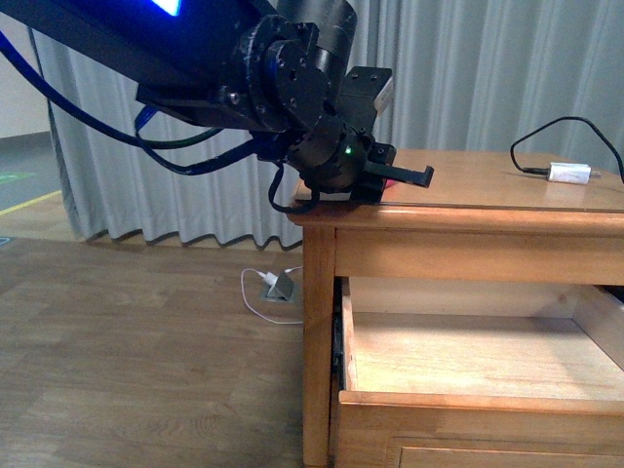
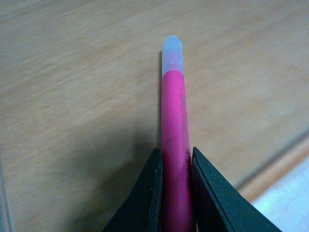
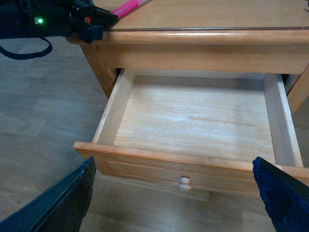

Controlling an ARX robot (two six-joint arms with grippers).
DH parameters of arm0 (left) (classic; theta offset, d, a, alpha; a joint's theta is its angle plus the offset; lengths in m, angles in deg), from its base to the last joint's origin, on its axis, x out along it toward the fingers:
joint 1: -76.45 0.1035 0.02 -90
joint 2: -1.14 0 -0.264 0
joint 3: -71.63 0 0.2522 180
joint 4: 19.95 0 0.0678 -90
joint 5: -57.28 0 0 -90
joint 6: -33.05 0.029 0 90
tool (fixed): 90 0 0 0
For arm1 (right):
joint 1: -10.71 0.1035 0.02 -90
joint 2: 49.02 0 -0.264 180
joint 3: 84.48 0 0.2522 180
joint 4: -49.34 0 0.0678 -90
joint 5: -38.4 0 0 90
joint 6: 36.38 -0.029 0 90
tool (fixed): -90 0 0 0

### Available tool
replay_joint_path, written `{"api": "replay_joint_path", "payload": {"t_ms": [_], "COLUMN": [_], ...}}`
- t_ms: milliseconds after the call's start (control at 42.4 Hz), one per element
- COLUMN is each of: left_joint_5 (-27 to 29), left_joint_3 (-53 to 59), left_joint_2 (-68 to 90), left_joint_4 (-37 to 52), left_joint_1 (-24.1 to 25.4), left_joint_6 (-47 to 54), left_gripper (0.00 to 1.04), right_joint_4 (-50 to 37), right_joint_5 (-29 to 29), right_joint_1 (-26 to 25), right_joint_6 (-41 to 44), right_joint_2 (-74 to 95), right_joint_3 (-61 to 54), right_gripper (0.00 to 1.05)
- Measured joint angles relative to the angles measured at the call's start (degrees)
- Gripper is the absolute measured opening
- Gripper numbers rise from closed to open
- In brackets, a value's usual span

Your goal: Place pink marker in drawer with both arms

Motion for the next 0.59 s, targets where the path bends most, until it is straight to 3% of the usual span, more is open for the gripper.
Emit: {"api": "replay_joint_path", "payload": {"t_ms": [260,590], "left_joint_5": [-15.9,-17.0], "left_joint_3": [19.9,26.9], "left_joint_2": [-13.5,-11.8], "left_joint_4": [10.6,11.3], "left_joint_1": [1.1,0.6], "left_joint_6": [7.0,12.1], "left_gripper": [0.15,0.15], "right_joint_4": [0.0,0.0], "right_joint_5": [0.0,0.0], "right_joint_1": [0.0,0.0], "right_joint_6": [0.0,0.0], "right_joint_2": [0.0,0.0], "right_joint_3": [0.0,0.0], "right_gripper": [0.96,0.96]}}
